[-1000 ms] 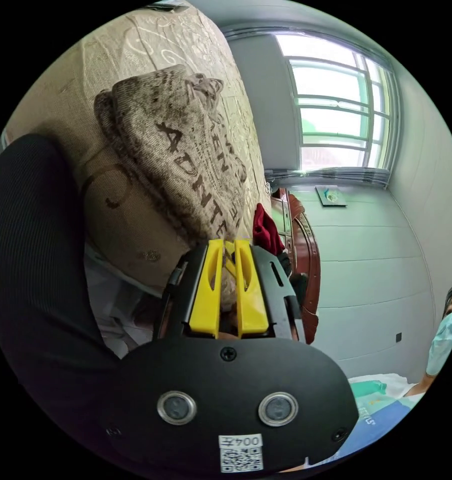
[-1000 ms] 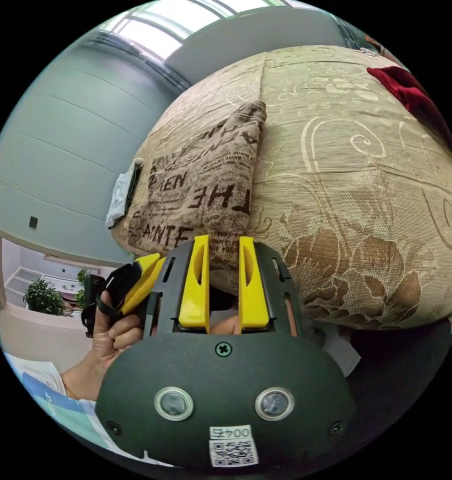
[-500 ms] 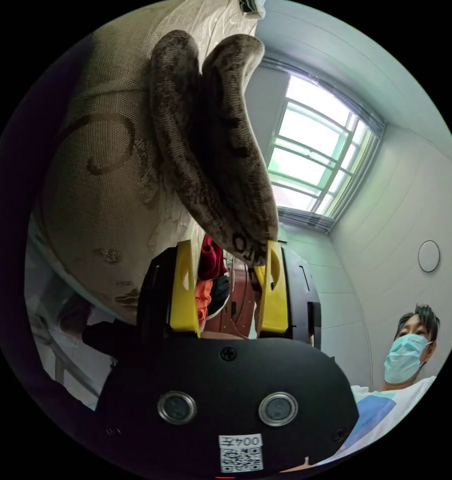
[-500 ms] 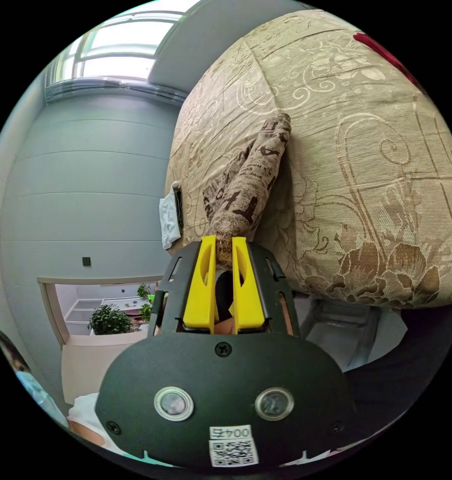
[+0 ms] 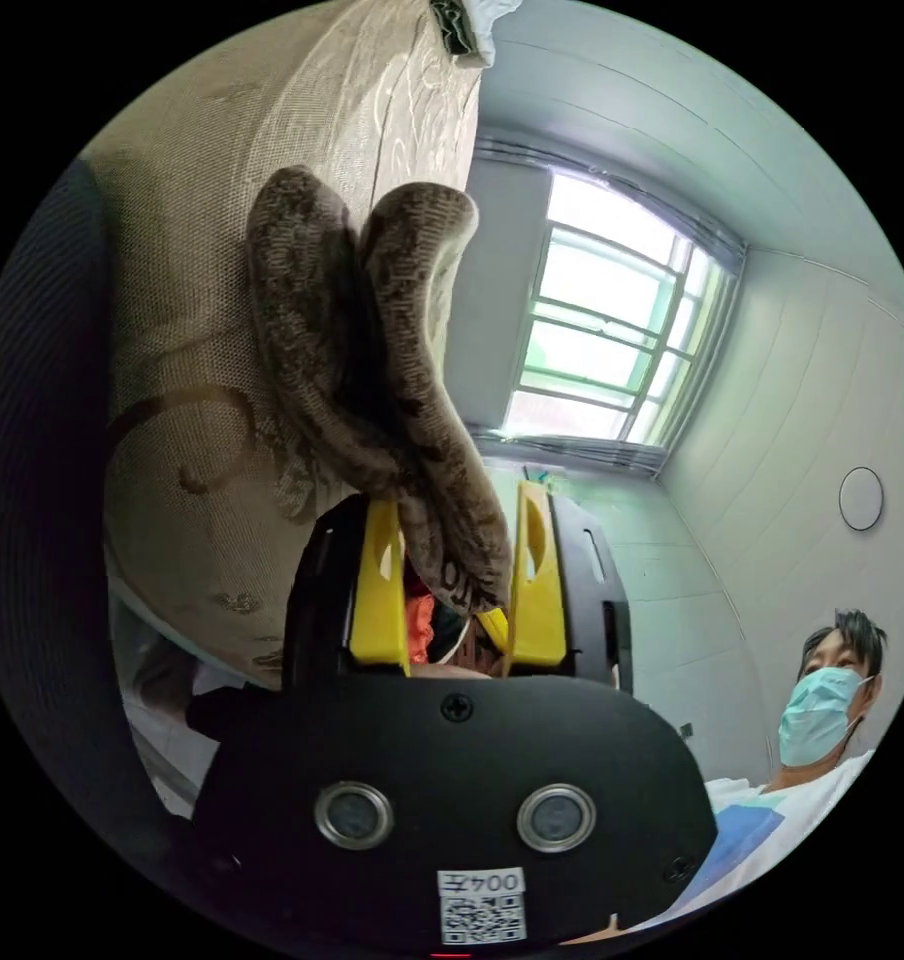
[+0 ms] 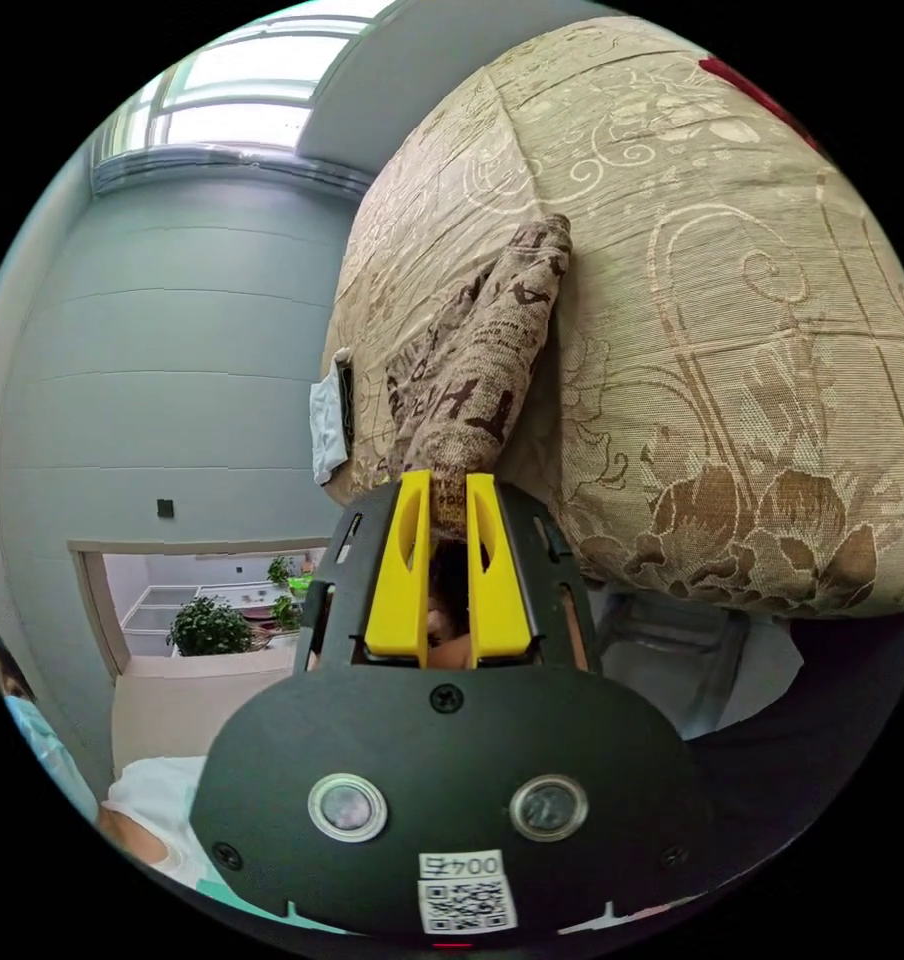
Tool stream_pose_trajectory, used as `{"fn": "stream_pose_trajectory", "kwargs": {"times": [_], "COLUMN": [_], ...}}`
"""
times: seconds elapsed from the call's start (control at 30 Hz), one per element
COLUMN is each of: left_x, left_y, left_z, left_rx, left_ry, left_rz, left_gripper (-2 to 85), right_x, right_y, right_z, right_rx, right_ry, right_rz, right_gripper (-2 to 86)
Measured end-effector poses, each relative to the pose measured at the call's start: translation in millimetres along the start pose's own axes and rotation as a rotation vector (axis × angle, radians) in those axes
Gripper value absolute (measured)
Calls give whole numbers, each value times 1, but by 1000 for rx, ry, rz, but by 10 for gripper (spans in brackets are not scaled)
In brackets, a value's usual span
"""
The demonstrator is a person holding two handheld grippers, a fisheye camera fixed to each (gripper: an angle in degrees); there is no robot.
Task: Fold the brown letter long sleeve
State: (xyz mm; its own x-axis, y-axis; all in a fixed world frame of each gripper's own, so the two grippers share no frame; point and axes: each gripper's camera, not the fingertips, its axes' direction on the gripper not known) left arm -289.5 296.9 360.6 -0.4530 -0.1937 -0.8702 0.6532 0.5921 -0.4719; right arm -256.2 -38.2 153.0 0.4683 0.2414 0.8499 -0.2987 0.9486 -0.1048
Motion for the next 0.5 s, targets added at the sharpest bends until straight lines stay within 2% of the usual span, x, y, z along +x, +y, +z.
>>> {"fn": "stream_pose_trajectory", "kwargs": {"times": [0.1, 0.27, 0.5], "left_x": [42, 103, 164], "left_y": [-3, -8, -17], "left_z": [9, 11, 0], "left_rx": [-40, -65, -94], "left_ry": [-92, -101, -71], "left_rz": [48, 45, 25], "left_gripper": [82, 73, 72], "right_x": [25, 94, 91], "right_y": [-9, -55, -129], "right_z": [-2, 11, 61], "right_rx": [34, 42, -30], "right_ry": [-85, -437, -566], "right_rz": [9, 228, 272], "right_gripper": [111, 197, 229]}}
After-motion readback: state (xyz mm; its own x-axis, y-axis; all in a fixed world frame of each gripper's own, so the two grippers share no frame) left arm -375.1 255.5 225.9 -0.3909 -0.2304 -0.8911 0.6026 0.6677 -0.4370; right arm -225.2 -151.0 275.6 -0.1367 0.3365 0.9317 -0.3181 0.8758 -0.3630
